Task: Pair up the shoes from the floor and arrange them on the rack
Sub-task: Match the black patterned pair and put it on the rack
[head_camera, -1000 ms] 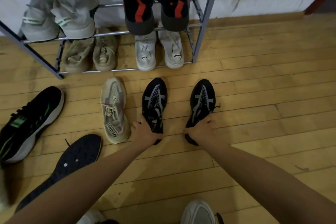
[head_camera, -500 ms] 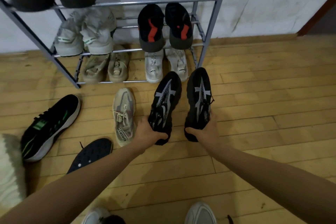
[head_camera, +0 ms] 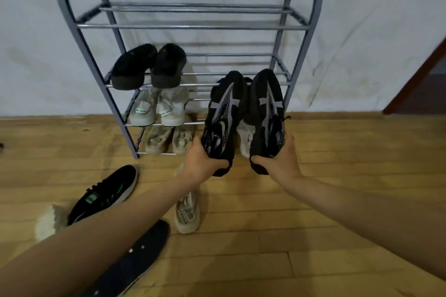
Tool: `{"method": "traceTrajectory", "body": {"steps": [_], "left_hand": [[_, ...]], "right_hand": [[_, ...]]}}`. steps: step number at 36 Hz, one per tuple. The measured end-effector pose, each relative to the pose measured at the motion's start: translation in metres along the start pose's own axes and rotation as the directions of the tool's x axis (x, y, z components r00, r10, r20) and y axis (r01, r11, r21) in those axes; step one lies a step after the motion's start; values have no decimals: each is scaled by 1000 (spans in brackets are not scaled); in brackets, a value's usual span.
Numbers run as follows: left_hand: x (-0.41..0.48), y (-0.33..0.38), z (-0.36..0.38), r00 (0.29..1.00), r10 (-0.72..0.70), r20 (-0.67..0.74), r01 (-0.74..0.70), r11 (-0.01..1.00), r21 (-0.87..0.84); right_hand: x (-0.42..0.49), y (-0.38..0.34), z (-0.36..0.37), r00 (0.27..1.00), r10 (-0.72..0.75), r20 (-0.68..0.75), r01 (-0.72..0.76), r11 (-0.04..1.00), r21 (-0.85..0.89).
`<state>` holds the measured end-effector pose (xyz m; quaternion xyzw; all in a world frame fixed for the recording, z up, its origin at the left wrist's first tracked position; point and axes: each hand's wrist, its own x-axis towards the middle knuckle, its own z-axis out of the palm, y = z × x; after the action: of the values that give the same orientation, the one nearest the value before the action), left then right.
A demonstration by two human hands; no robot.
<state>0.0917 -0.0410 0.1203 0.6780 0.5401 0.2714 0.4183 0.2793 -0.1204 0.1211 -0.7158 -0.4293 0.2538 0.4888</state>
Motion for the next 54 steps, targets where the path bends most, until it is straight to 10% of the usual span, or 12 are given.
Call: {"method": "traceTrajectory", "body": {"steps": [16, 26, 54], "left_hand": [[91, 88, -64, 999, -46, -2, 46, 999, -27], [186, 128, -53, 999, 3, 44, -14, 966, 259], [222, 110, -17, 990, 82, -116, -30, 920, 390]], "right_hand": [[121, -105, 6, 992, 66, -106, -86, 975, -206], [207, -109, 16, 984, 13, -178, -88, 901, -424], [233, -69, 34, 971, -148, -189, 59, 909, -413]]}}
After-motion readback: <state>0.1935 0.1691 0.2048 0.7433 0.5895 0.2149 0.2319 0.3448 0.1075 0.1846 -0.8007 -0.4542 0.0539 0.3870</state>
